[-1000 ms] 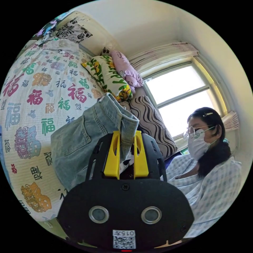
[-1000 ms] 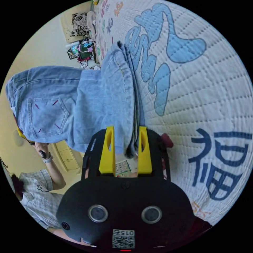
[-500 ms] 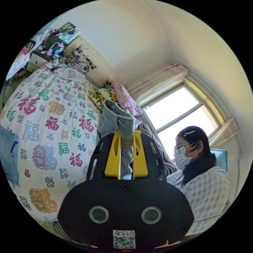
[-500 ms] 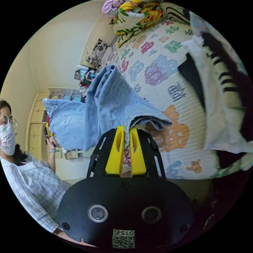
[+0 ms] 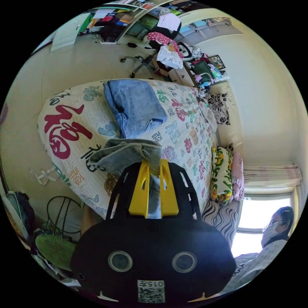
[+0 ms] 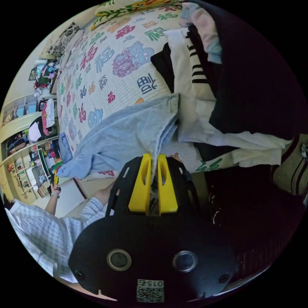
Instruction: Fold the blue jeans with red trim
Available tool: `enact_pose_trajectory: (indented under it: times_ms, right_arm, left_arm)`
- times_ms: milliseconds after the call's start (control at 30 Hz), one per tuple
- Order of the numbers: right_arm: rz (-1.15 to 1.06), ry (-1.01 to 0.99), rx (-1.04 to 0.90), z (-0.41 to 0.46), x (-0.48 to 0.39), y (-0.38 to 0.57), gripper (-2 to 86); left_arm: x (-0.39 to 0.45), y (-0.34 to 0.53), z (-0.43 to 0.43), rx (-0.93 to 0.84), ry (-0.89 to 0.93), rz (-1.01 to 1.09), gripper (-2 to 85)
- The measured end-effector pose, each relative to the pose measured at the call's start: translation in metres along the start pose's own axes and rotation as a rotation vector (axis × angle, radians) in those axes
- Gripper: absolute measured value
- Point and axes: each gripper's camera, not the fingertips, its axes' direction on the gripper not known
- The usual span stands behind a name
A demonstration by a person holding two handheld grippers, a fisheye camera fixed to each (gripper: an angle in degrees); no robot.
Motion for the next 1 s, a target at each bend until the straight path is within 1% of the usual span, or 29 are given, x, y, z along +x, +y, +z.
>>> enact_pose_trajectory:
  times_ms: [167,300,400,500,567,633,700,767,867,933,967,1000]
  right_arm:
    - [-0.078,0.013,0.101,-0.057,-0.060,0.005,2.6]
    - [-0.136,-0.017,0.195,-0.094,-0.099,0.015,2.7]
    - [-0.151,-0.067,0.236,-0.109,-0.123,0.031,3.1]
    - [-0.113,-0.082,0.208,-0.099,-0.133,0.045,4.2]
    - [-0.012,-0.071,0.104,-0.072,-0.133,0.046,5.7]
    - [0.086,-0.010,0.054,-0.055,-0.134,0.050,6.3]
    - [0.130,0.050,0.047,-0.049,-0.145,0.056,6.7]
    - [0.108,0.092,0.089,-0.050,-0.174,0.066,7.3]
    - [-0.010,0.122,0.051,-0.043,-0.223,0.064,8.0]
    - [-0.090,0.135,0.021,-0.033,-0.257,0.057,8.4]
    - [-0.154,0.152,0.007,-0.026,-0.282,0.052,8.6]
    - [-0.187,0.163,-0.001,-0.022,-0.295,0.049,8.7]
  left_arm:
    - [0.020,-0.042,-0.035,0.030,0.161,0.084,4.6]
    - [0.049,-0.082,-0.080,0.071,0.292,0.230,4.6]
    - [0.047,-0.098,-0.117,0.096,0.323,0.279,4.8]
    - [0.013,-0.100,-0.136,0.087,0.262,0.175,5.3]
    - [-0.017,-0.098,-0.136,0.079,0.216,0.067,6.0]
    - [-0.056,-0.095,-0.135,0.081,0.168,-0.111,6.1]
    - [-0.069,-0.091,-0.146,0.120,0.092,-0.162,5.8]
    - [-0.067,-0.093,-0.161,0.167,0.075,-0.158,6.5]
    - [-0.029,-0.121,-0.169,0.071,0.034,0.018,9.0]
    - [0.021,-0.152,-0.155,-0.077,-0.068,0.248,10.5]
    - [0.035,-0.159,-0.150,-0.111,-0.098,0.311,10.7]
    - [0.062,-0.172,-0.137,-0.174,-0.153,0.436,11.1]
